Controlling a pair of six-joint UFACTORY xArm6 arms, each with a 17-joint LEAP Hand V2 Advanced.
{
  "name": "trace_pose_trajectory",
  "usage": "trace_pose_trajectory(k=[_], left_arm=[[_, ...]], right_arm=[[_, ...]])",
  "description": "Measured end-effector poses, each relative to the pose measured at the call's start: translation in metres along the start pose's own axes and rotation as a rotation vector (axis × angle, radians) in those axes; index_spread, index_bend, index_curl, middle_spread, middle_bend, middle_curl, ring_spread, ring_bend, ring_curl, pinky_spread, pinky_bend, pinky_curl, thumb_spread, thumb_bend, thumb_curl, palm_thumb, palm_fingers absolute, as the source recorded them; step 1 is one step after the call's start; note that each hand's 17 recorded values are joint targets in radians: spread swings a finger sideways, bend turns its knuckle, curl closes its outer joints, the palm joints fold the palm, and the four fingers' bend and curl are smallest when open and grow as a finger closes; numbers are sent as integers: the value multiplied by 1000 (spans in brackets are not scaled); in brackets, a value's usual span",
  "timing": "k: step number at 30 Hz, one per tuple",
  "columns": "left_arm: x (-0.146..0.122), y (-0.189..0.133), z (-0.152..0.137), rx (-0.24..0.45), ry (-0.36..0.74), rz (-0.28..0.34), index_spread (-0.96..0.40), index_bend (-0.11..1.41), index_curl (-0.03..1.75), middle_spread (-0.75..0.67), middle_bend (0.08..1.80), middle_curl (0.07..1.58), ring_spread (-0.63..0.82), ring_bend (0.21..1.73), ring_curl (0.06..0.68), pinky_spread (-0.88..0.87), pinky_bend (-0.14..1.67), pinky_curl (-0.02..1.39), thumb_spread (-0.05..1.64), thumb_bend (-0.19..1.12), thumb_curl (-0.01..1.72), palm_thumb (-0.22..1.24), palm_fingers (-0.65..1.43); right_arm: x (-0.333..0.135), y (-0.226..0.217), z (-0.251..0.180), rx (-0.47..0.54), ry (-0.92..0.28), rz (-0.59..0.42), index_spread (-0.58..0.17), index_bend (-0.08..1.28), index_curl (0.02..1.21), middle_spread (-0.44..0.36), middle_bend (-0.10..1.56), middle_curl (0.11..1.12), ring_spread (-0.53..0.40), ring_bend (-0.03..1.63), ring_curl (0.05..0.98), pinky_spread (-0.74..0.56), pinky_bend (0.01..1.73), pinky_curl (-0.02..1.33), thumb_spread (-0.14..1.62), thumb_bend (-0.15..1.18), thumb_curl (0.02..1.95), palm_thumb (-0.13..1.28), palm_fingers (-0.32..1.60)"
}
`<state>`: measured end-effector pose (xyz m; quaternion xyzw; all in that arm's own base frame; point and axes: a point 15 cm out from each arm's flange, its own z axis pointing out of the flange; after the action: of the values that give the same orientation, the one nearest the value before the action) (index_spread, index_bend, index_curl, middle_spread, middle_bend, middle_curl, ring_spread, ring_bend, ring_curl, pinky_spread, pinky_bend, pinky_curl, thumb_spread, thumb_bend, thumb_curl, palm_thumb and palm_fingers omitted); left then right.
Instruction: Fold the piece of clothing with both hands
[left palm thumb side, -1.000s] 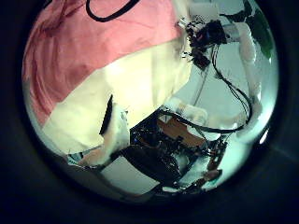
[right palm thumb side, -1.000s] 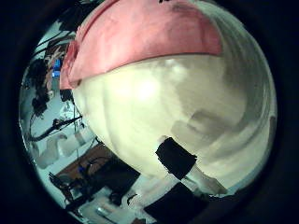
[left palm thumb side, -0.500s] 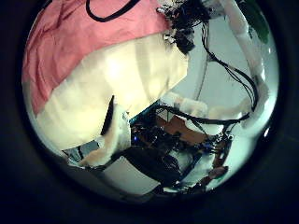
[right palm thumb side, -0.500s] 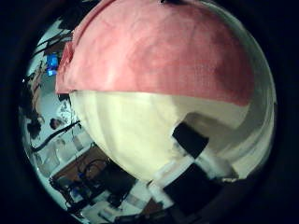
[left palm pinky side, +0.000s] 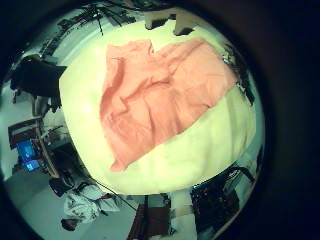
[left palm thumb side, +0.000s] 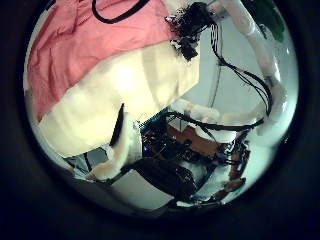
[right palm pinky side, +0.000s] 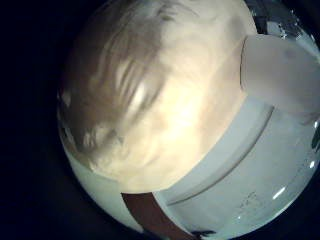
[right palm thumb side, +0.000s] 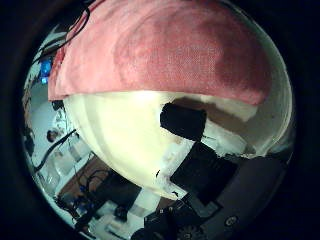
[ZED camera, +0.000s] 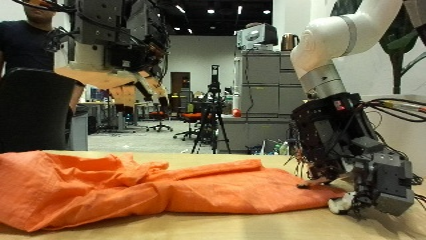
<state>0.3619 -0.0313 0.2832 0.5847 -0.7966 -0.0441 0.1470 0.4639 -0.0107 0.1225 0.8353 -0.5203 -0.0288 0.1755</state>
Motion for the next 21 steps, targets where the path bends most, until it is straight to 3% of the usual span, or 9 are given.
trace_pose_trajectory(k=[4,9,21], left_arm=[[-1,0,-1,2,-1,-3,131,164,302,462,180,252,630,342,234,582,195,298,1205,-16,370,469,-37],[-2,1,-2,-1,0,-4,131,162,300,459,180,253,631,347,235,582,195,299,1204,-17,369,470,-38],[-7,14,-5,5,7,-13,131,163,297,455,181,255,631,349,233,583,194,300,1200,-17,365,467,-37]], right_arm=[[-5,36,10,-51,-20,7,-361,686,596,-173,933,613,-293,967,517,-472,778,471,926,-17,442,963,1372],[-6,80,16,-68,-34,16,-337,861,695,-162,1083,681,-275,1109,581,-436,983,584,934,-7,457,998,1292],[29,135,4,-19,-45,63,-281,1034,812,-157,1258,779,-242,1308,681,-341,1167,751,985,51,566,1197,1111]])
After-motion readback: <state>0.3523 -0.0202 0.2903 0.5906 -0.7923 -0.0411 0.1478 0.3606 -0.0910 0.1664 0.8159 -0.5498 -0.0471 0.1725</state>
